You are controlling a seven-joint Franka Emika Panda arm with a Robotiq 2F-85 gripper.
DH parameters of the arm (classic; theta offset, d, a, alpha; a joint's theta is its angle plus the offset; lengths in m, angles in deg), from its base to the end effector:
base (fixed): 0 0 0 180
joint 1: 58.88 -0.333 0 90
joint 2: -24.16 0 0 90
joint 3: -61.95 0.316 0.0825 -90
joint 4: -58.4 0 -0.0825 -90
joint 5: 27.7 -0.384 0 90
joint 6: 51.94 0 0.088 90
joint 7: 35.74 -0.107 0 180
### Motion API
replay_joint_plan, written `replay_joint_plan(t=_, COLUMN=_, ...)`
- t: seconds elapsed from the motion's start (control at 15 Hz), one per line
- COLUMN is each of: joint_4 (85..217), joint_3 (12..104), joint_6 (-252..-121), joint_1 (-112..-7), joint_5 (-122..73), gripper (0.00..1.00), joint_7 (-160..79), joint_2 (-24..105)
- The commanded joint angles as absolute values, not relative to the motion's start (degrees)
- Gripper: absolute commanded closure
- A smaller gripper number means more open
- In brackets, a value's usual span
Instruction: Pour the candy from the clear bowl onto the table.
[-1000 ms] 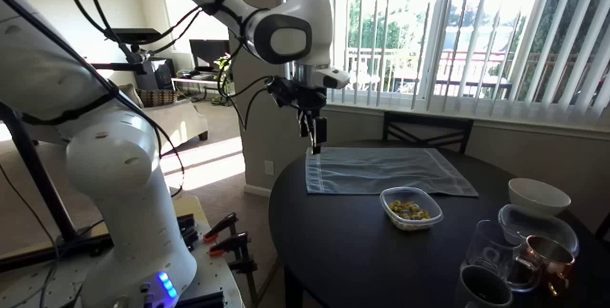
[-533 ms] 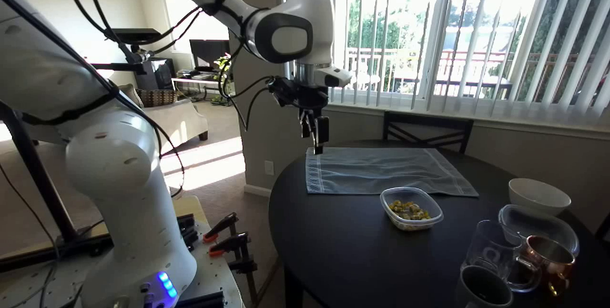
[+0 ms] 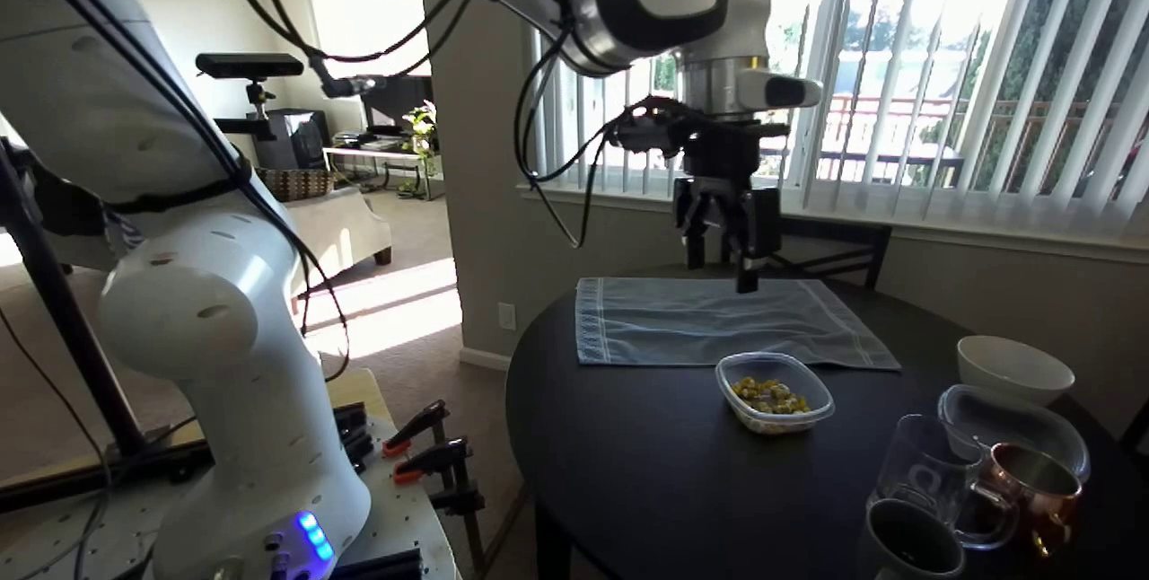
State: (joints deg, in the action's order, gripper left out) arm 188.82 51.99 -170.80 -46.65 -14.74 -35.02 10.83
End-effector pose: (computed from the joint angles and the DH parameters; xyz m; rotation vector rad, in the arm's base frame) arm 0.4384 -0.1940 0.4528 2.9533 -0.3922 -0.0037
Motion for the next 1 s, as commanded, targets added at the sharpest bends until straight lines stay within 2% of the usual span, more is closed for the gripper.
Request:
replay_joint_plan(t=0.0, joint_4=174.38, joint_3=51.1, joint_6=-166.16, joint_1=-48.17, joint_5=-15.45, gripper=0.0, joint_7=-25.0, joint_2=23.31)
replay_joint_plan(t=0.47, joint_4=158.07, joint_3=53.64, joint_6=-162.54, joint_1=-47.37, joint_5=-25.61, gripper=0.0, joint_7=-7.37, joint_2=39.39)
replay_joint_plan(t=0.53, joint_4=162.05, joint_3=53.47, joint_6=-165.72, joint_1=-48.15, joint_5=-23.18, gripper=0.0, joint_7=-11.78, joint_2=36.38)
replay_joint_plan(t=0.93, joint_4=160.86, joint_3=53.63, joint_6=-165.62, joint_1=-47.95, joint_5=-23.3, gripper=0.0, joint_7=-11.51, joint_2=37.67)
